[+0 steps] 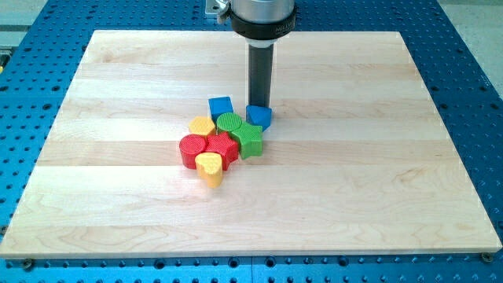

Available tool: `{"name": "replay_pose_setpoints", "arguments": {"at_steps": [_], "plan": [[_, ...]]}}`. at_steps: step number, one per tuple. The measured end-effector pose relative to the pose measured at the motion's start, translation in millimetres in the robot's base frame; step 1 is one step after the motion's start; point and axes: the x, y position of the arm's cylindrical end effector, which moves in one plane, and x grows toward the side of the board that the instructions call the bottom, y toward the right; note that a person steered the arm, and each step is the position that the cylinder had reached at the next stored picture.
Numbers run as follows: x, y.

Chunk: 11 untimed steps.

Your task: Push the blue blocks close to each other

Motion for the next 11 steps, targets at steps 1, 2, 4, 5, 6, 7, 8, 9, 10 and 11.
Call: {"name": "replay_pose_setpoints", "arguments": {"at_steps": [1, 2, 4, 5, 6, 7, 8, 9, 10, 11], "plan": [[-18, 53], [-8, 43], [12, 28], [12, 25], [12, 18], [12, 16], [6, 10], [6, -14], [6, -30], [-13, 10]]}}
